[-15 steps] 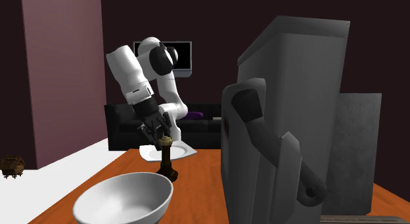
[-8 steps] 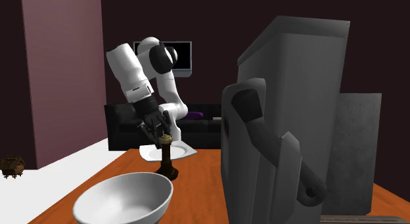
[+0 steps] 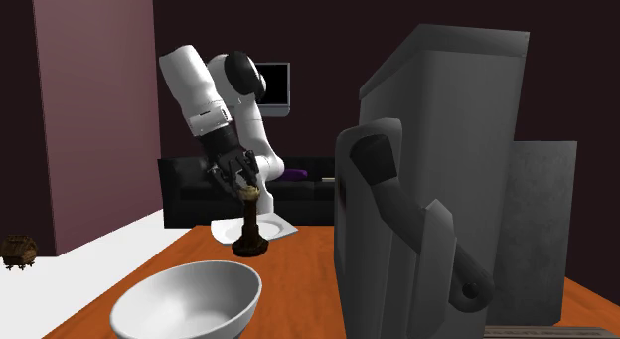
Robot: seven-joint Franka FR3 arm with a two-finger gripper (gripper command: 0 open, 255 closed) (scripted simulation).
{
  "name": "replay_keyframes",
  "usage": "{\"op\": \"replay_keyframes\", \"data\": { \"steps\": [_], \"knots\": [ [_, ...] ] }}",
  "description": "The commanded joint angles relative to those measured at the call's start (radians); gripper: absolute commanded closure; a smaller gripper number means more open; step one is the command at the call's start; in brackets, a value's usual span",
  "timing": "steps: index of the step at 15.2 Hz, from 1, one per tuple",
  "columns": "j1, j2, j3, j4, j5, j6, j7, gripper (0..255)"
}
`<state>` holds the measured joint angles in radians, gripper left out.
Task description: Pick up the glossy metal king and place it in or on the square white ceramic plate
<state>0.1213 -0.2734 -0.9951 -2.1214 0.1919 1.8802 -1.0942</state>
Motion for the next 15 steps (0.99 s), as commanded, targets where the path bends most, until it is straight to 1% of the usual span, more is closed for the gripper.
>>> {"op": "replay_keyframes", "data": {
  "steps": [1, 9, 12, 15],
  "knots": [
    [-0.004, -0.012, 0.011, 0.016, -0.009, -0.021, 0.016, 255],
    [-0.009, -0.033, 0.036, 0.096, -0.025, -0.109, 0.058, 255],
    [-0.089, -0.19, 0.138, -0.004, -0.118, -0.119, 0.137, 255],
    [-0.167, -0.323, 0.223, -0.09, -0.175, -0.15, 0.193, 255]
  ]
}}
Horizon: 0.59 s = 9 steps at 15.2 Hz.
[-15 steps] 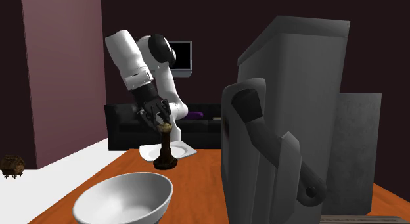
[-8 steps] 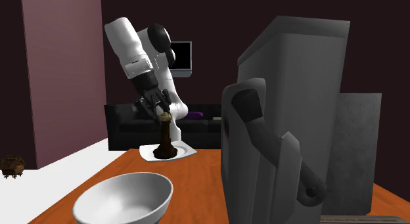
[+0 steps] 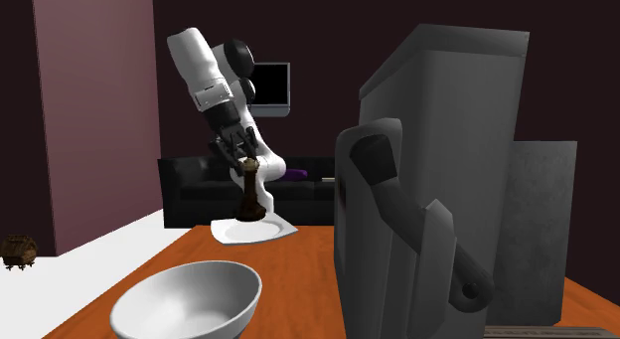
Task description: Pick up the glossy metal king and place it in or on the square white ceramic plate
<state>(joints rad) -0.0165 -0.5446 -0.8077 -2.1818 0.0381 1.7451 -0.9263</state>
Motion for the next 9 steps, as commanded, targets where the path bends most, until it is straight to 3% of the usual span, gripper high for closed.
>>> {"op": "replay_keyframes", "data": {
  "steps": [1, 9],
  "knots": [
    [-0.053, -0.093, 0.061, -0.056, -0.036, -0.029, 0.041, 255],
    [-0.226, -0.404, 0.221, -0.219, -0.086, -0.187, 0.129, 255]
  ]
}}
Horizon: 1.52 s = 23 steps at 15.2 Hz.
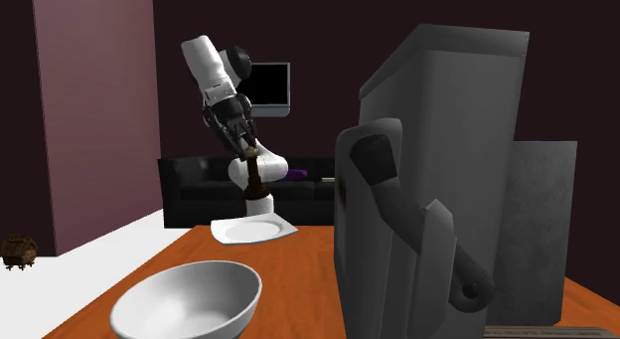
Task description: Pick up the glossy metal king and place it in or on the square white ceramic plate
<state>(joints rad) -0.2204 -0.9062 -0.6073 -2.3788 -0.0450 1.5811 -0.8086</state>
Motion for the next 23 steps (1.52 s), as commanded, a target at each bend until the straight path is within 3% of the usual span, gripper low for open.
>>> {"op": "replay_keyframes", "data": {
  "steps": [1, 3, 23],
  "knots": [
    [-0.04, -0.079, 0.036, -0.037, -0.003, -0.049, 0.019, 255],
    [-0.081, -0.163, 0.071, -0.065, -0.001, -0.111, 0.035, 255],
    [-0.148, -0.21, -0.03, -0.336, -0.101, 0.096, -0.034, 255]
  ]
}}
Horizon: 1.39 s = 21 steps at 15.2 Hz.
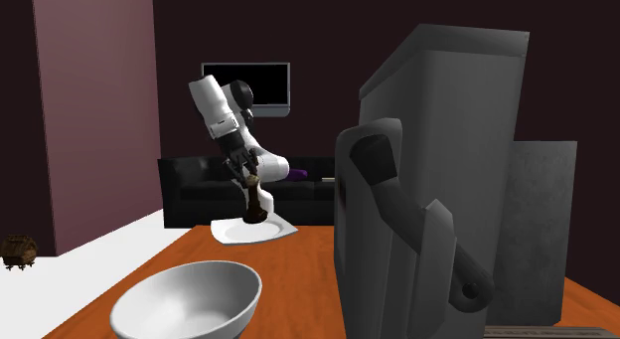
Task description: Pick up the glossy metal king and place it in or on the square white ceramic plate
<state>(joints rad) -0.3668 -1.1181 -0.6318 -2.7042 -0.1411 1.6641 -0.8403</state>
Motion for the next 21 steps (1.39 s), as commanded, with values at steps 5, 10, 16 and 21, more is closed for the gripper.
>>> {"op": "replay_keyframes", "data": {
  "steps": [5, 10, 16, 21],
  "knots": [
    [-0.01, 0.003, -0.023, -0.043, -0.02, 0.043, -0.013, 255],
    [-0.01, 0.003, -0.023, -0.043, -0.02, 0.043, -0.013, 255],
    [-0.01, 0.003, -0.023, -0.043, -0.02, 0.043, -0.013, 0],
    [0.009, 0.021, -0.008, 0.094, 0.001, -0.07, -0.017, 0]
  ]
}}
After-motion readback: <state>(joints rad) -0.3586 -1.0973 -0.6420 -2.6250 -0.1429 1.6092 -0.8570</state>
